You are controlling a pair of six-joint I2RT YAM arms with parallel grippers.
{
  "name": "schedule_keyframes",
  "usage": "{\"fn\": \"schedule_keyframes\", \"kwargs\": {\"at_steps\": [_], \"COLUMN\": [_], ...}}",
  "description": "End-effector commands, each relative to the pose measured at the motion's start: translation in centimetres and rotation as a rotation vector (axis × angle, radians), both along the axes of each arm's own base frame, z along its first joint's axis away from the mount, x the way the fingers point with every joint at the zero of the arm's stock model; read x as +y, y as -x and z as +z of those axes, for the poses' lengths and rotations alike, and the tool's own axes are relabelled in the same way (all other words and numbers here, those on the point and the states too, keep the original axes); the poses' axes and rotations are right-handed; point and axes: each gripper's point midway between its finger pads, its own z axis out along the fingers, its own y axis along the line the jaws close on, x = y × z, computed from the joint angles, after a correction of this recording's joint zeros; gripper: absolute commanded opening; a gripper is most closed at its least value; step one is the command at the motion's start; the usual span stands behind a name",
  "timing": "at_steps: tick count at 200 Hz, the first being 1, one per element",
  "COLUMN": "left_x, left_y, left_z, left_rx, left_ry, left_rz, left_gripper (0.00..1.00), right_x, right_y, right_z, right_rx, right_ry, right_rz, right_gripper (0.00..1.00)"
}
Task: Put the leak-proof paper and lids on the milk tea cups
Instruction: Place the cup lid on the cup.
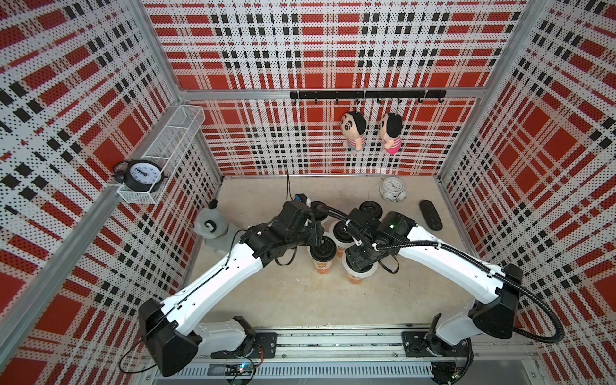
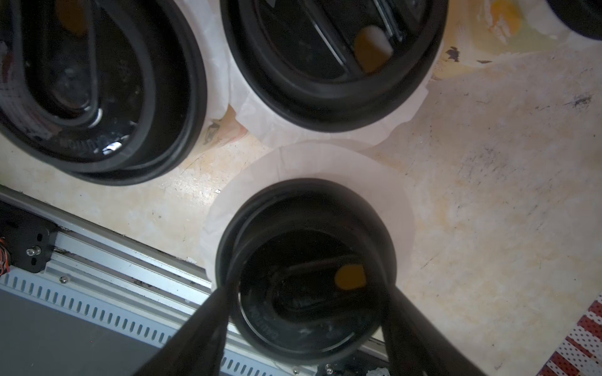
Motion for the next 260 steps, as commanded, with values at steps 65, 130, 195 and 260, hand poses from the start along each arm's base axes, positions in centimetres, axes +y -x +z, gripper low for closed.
{"fn": "schedule_keyframes", "kwargs": {"at_steps": [65, 130, 195, 260], "left_x": [0.3, 0.3, -1.4, -9.0], "left_y": [0.1, 0.2, 0.8, 3.3], "left_z": [0.8, 1.1, 2.4, 1.5], "left_rx": [-0.021, -0.024, -0.034, -0.012], "left_ry": [0.021, 0.027, -0.021, -0.174], "left_rz": [-0.002, -0.005, -0.049, -0.224], "left_gripper": [0.62, 0.62, 0.62, 0.61], "right_x": [0.0, 0.0, -0.4, -9.8], "right_y": [0.2, 0.0, -0.9, -3.0], "right_z": [-0.3, 0.4, 5.4, 8.7], "right_rx": [0.004, -0.014, -0.131, -0.271], "right_ry": [0.013, 0.008, -0.109, -0.245], "right_rz": [-0.010, -0.015, -0.091, -0.380], "right_gripper": [0.82, 0.87, 0.90, 0.91]}}
